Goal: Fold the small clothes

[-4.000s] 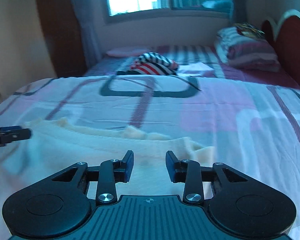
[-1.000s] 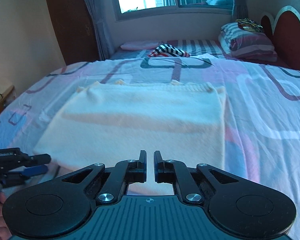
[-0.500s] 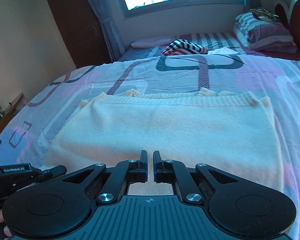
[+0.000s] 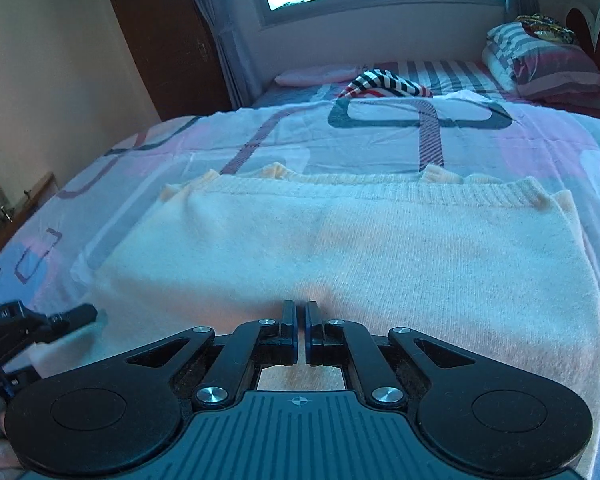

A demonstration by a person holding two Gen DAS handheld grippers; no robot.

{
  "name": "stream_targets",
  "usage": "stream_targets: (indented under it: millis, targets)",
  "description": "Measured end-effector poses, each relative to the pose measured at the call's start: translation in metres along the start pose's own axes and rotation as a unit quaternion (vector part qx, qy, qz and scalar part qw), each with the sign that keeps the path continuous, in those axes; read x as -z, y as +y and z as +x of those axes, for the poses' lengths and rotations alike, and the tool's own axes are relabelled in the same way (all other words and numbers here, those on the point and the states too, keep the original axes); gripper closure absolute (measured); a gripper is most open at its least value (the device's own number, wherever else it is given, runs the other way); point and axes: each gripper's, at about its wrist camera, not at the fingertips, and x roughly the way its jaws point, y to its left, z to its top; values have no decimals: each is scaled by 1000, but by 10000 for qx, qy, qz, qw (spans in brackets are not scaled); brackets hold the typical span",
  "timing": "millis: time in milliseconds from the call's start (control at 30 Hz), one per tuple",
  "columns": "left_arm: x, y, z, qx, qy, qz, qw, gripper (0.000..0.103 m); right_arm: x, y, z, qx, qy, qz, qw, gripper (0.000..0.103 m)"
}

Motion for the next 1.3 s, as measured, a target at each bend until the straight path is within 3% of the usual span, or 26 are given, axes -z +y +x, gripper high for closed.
stream_targets:
  millis: [67,133,233,300,500,633,733,767,800,833,867,933,1000,1033,1067,1133,1200,1233,1300]
  targets:
    - [-3,-4,1,-80,85,102,9999,97,3,-1,5,24,0,-16,10000,101]
    - [-5,-13,-4,74,14,295,9995,97,2,-1,5,34,19,31,10000,101]
    - [-6,-47,-9,376,27,971,9946,98,3,-2,4,31,13,42,10000,103]
    - [-2,-79,-7,567,152,1542,9863,98,2,-9,-3,-10,-63,324,9995,102]
    - [42,-165,11,1045,943,2858,9479,98,8,-67,-62,286,-765,1449,9861,102]
    - [88,-194,29,1203,1414,3265,9268,98,15,-114,-107,558,-1108,2033,9712,102]
    - [128,-199,49,1163,1861,3345,9165,97,21,-141,-137,731,-1263,2338,9613,102]
    - [144,-198,57,1160,2085,3406,9094,96,23,-149,-144,745,-1280,2430,9587,102]
    - [160,-198,65,1124,2357,3536,8982,82,26,-154,-150,746,-1288,2501,9567,102]
    - [176,-199,76,857,2744,3705,8832,77,29,-163,-158,715,-1260,2632,9538,102]
    - [183,-199,80,615,2961,3792,8745,77,29,-163,-158,715,-1260,2632,9538,102]
    - [174,-197,65,894,2868,3756,8767,73,31,-168,-165,625,-1251,2746,9513,100]
    - [144,-192,49,1194,2523,3531,8930,53,31,-167,-172,504,-1341,2698,9522,82]
    - [127,-190,45,1173,2253,3466,9030,48,28,-159,-172,356,-1413,2595,9547,60]
    - [110,-187,43,1107,1944,3428,9124,41,28,-159,-172,356,-1413,2595,9547,55]
    - [77,-179,48,813,1419,3415,9255,40,22,-151,-166,154,-1380,2461,9593,55]
    - [56,-173,64,453,1308,3367,9314,41,15,-142,-152,-74,-1210,2315,9653,55]
    - [52,-170,69,347,1321,3352,9322,41,12,-138,-145,-127,-1137,2226,9682,55]
    - [50,-164,88,146,1619,3407,9260,43,7,-131,-129,-164,-926,2077,9737,55]
